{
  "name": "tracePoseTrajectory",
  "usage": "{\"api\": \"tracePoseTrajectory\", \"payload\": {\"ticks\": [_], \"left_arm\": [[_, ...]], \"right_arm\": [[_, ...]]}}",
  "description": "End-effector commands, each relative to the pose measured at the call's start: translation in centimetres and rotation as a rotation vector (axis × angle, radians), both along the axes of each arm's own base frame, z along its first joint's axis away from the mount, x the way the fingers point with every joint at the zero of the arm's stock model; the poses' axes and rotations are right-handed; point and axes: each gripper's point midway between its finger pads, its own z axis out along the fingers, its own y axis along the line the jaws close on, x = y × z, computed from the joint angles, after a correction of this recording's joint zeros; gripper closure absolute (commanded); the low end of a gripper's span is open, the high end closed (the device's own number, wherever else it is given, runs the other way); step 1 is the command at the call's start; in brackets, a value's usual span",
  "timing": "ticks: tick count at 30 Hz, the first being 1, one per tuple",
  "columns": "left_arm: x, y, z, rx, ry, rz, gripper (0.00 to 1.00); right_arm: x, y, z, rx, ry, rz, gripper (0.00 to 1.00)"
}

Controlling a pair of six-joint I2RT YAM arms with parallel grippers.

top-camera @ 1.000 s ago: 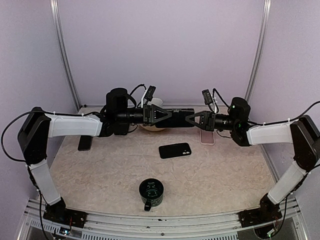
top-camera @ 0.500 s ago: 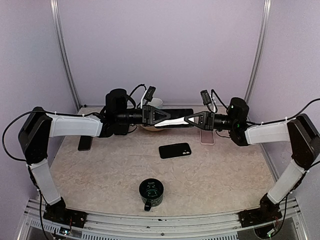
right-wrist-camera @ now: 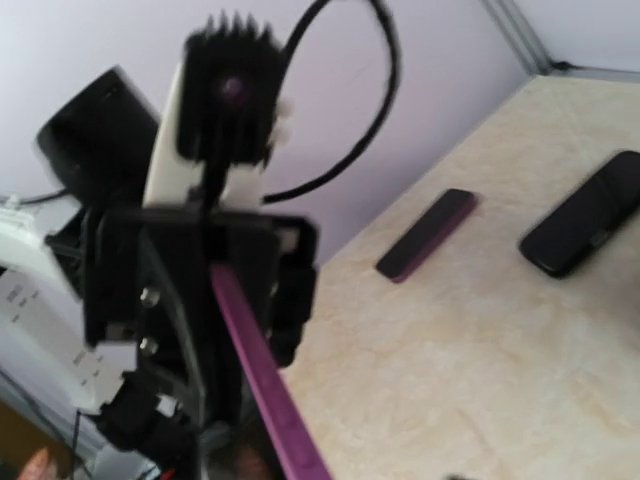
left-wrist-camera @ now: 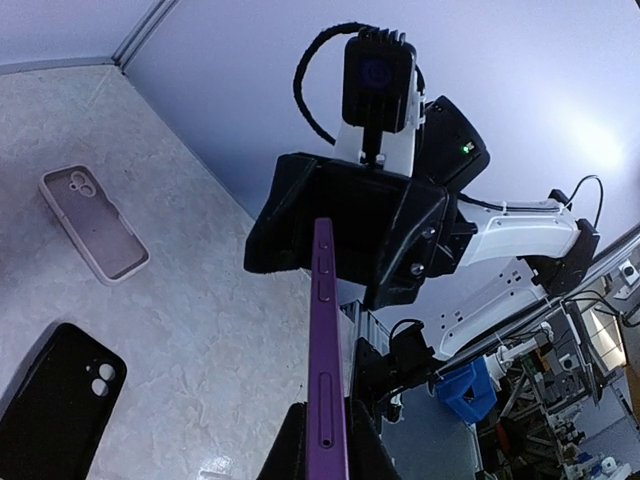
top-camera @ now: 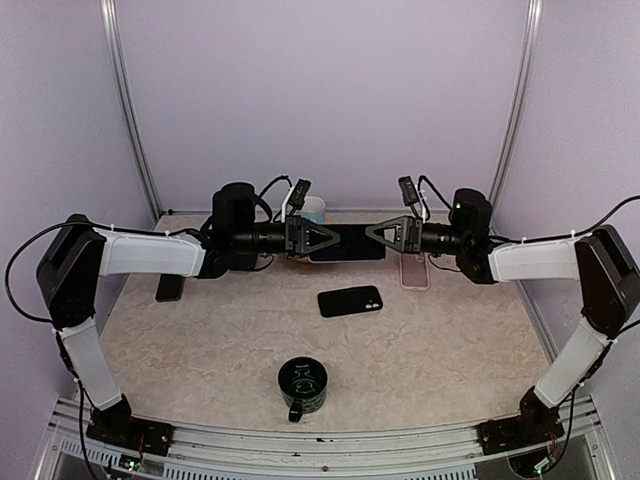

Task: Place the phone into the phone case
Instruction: Pass from the right arm to the left, then install the phone on the phone case.

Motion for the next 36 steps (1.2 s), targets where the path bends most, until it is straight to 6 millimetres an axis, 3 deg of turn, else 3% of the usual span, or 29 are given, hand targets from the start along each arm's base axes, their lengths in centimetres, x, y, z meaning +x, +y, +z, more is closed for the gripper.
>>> {"api": "tracePoseTrajectory", "payload": {"ticks": [1,5,8,9,23,36], "left_arm": [[1.1,1.4,0.1,-0.005,0.028,0.066,1.00],[1.5,1.8,-1.0,0.026,0.062,0.099,1.00],[2.0,1.9,-2.2,0.062,0.107,0.127,1.00],[2.2,1.9,-2.6,0.071,0.120,0.136,1.00],[4.5,1.7,-8.7,0.197,0.354,0.225,1.00],[5.4,0.4,-10.7,0.225,0.463,0.217,1.00]], "right_arm": [[2.0,-0.8,-0.9,-0.078,0.022,-0.084,0.41],[2.6,-1.6,-1.9,-0.113,0.056,-0.116,0.24],[2.9,-2.0,-2.8,-0.140,0.072,-0.140,0.02],[3.1,-2.2,-3.2,-0.153,0.079,-0.157,0.01],[4.5,-3.4,-8.7,-0.323,0.218,-0.250,0.00],[3.9,-3.6,-13.8,-0.388,0.316,-0.233,0.00]]}}
